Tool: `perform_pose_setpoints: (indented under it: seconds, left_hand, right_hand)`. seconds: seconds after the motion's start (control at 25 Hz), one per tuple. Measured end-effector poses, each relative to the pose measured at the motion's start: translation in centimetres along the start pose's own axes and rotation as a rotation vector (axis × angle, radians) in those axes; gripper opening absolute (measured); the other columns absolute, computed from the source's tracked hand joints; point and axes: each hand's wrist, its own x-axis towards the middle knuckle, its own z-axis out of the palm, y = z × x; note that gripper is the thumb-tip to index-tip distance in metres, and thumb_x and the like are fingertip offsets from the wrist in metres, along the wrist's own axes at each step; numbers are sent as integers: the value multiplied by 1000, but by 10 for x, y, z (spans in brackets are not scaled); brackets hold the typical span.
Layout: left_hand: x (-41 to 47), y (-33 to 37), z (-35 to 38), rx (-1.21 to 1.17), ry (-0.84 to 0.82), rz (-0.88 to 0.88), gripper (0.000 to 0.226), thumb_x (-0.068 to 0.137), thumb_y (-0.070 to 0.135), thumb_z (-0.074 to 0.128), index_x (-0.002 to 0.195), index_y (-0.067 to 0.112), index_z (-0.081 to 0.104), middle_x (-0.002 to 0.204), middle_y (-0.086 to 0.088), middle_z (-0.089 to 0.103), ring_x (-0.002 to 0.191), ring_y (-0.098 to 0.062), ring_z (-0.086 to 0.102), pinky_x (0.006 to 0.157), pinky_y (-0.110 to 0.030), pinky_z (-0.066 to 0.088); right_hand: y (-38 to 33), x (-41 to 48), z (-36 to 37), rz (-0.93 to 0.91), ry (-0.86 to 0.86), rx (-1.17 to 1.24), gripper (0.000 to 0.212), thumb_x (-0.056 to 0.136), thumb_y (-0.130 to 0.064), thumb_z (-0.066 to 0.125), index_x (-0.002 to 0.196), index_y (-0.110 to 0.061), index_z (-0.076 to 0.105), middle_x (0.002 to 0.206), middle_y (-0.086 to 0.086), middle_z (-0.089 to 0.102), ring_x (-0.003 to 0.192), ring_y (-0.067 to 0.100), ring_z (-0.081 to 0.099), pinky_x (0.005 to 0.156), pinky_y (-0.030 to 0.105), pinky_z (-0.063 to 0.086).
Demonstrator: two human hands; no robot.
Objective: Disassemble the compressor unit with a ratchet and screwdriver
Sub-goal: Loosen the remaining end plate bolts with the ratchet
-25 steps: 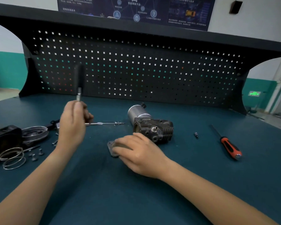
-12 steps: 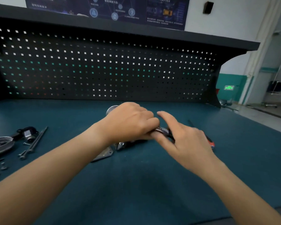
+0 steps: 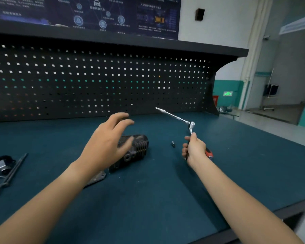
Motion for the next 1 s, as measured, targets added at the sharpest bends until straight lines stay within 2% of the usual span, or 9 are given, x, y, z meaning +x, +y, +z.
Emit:
perform_pose_setpoints:
  seconds: [0.08,0.24,0.4,0.52,0.64,0.72,0.84,0.92,1.0]
  left_hand:
    - [-16,-12,-1,0,-43,-102,35,83,19,65,114,3,61,126,-15,52,90,-37,61,80,-46,48]
    - [-48,-30,-14,4,-127,-243,48,81,37,49,113,4,61,123,-12,53,97,-34,59,86,-49,46]
    - [-71,-54,-31,-51,-156,-460,30,92,22,58,118,6,58,128,-9,49,106,-24,55,94,-38,40]
    - [-72,-73,-41,-93,-222,-638,30,90,21,59,117,9,58,121,-9,54,100,-17,54,92,-31,38]
    - [-73,-83,-49,-26,-397,-706,28,91,27,57,115,13,59,110,-1,59,99,-17,57,88,-29,41]
    - [-75,-91,-48,-67,-488,-758,24,91,25,58,112,15,60,108,1,61,98,-17,58,89,-28,43]
    - [-83,-101,-43,-66,-490,-854,26,90,24,60,113,11,61,116,-7,64,106,-21,58,93,-27,42]
    - [-90,-103,-36,-126,-529,-839,44,86,34,64,124,13,55,126,-2,58,115,-16,54,98,-24,38]
    - [-92,-98,-30,-243,-688,-744,71,79,43,70,139,19,40,135,9,45,127,-8,42,104,-19,30]
  right_hand:
    - [3,15,4,82,72,86,33,98,-26,34,68,-13,42,56,1,36,41,12,28,33,10,21]
    - [15,32,13,126,126,-18,24,90,-10,34,67,-12,37,57,4,35,43,16,29,37,15,21]
    - [9,45,17,75,122,-180,14,95,-10,34,97,-8,47,72,9,46,50,19,41,42,23,36]
    - [7,52,14,-45,158,-455,31,94,-9,39,122,2,48,104,17,52,76,28,50,72,34,47]
    - [9,51,7,-211,163,-764,32,93,-8,40,119,7,50,123,24,54,101,35,50,81,33,38]
    - [16,41,6,-296,136,-989,33,91,-7,42,121,4,52,130,22,50,122,36,40,96,37,36]
    - [31,5,18,-747,92,-1166,42,88,-3,48,129,-4,50,144,12,39,140,28,19,112,45,15]
    - [37,-31,34,-1187,-75,-975,36,82,2,55,118,0,59,133,16,49,131,31,35,108,44,24]
    - [40,-69,52,-1485,-292,-757,28,77,3,60,104,4,66,115,19,60,114,26,48,101,34,35]
